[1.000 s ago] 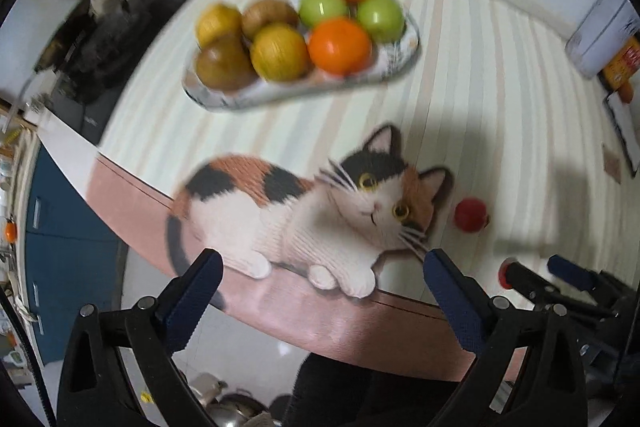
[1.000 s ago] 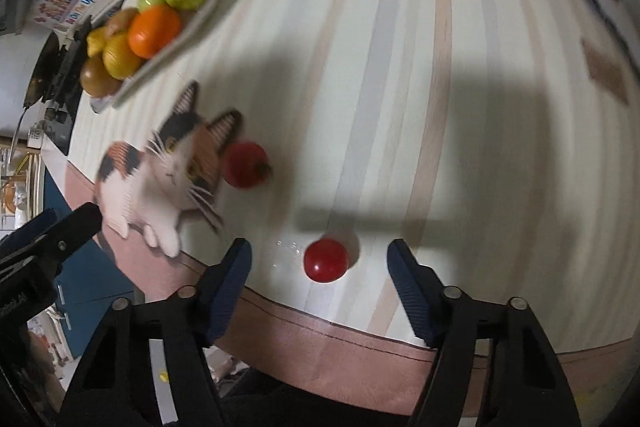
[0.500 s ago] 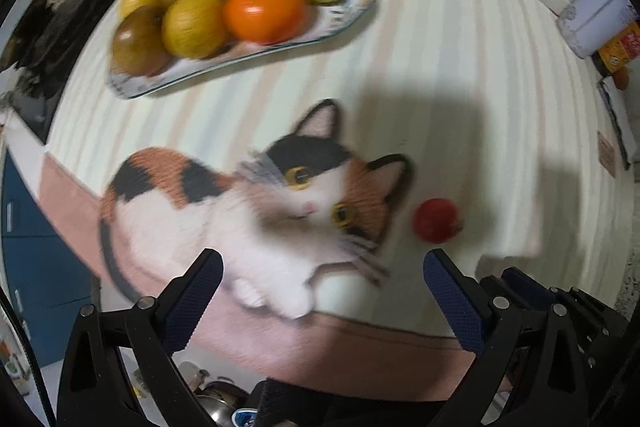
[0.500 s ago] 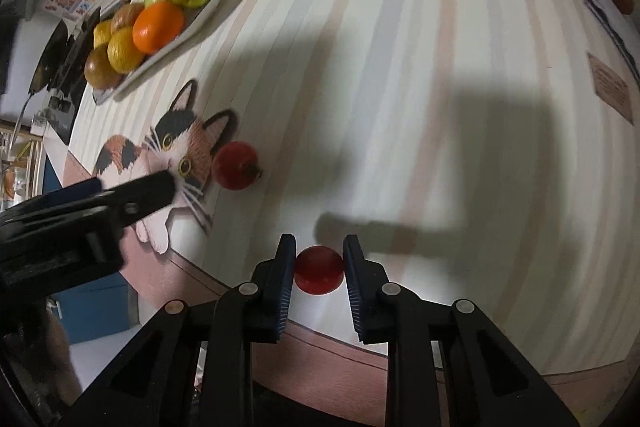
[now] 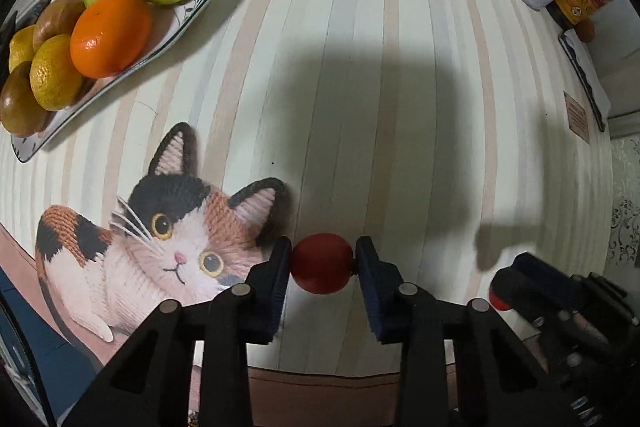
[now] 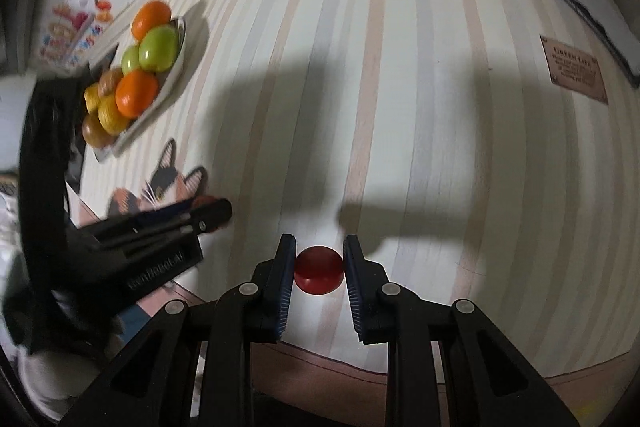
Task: Organize fruits
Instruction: 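Grasp a red cherry tomato with the left tool while the right tool grasps the other, then carry both tomatoes to the floral plate and release them, opening both tools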
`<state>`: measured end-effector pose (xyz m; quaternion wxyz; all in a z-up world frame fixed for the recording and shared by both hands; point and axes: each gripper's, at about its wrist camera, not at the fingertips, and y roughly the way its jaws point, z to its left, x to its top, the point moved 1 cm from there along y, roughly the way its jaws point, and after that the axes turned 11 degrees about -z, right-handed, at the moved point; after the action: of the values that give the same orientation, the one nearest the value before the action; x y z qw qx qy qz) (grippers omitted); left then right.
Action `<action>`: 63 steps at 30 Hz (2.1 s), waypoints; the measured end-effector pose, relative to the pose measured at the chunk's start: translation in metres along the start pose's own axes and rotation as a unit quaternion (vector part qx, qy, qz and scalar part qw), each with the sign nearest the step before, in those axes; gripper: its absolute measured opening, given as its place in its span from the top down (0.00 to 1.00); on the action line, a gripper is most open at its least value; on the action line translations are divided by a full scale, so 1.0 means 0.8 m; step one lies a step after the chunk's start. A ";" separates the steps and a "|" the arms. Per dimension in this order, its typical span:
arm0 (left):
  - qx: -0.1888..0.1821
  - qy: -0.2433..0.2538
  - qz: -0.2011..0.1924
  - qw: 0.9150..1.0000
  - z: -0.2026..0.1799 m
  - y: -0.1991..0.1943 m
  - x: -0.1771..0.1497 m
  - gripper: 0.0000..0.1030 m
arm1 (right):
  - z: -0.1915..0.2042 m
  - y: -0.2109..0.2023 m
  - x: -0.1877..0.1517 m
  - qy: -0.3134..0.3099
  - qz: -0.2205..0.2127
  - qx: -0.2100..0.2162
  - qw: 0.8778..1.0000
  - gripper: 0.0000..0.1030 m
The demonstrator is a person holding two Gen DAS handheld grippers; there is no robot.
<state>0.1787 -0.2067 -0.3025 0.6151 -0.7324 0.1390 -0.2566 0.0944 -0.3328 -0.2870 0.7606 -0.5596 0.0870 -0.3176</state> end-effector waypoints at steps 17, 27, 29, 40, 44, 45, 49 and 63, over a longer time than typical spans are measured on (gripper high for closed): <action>-0.031 -0.133 -0.070 0.988 0.117 -0.099 0.031 0.71 | 0.068 0.017 0.061 0.022 0.004 0.095 0.995 0.74; -0.018 -0.267 -0.122 0.956 0.254 -0.136 0.050 0.71 | 0.182 0.072 0.135 -0.008 0.002 0.140 0.990 0.74; -0.021 -0.300 -0.125 0.946 0.289 -0.139 0.048 0.71 | 0.195 0.084 0.148 -0.005 0.002 0.141 0.990 0.74; -0.024 -0.431 -0.142 0.891 0.426 -0.118 0.045 0.71 | 0.224 0.137 0.176 0.002 0.002 0.103 0.995 0.74; -0.023 -0.442 -0.138 0.886 0.448 -0.103 0.053 0.71 | 0.227 0.143 0.174 0.001 0.002 0.095 0.995 0.74; -0.022 -0.441 -0.137 0.887 0.451 -0.100 0.055 0.71 | 0.227 0.143 0.172 0.001 0.001 0.093 0.996 0.74; -0.023 -0.435 -0.128 0.891 0.458 -0.086 0.067 0.71 | 0.232 0.149 0.171 -0.003 0.001 0.087 0.996 0.74; -0.037 -0.427 -0.093 0.899 0.454 -0.068 0.072 0.68 | 0.232 0.149 0.169 -0.002 0.002 0.078 0.997 0.60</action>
<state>0.4190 0.0761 -0.2784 0.5614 -0.8032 -0.1969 0.0300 0.3370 -0.2434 -0.2984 0.8030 -0.4986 0.0614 -0.3206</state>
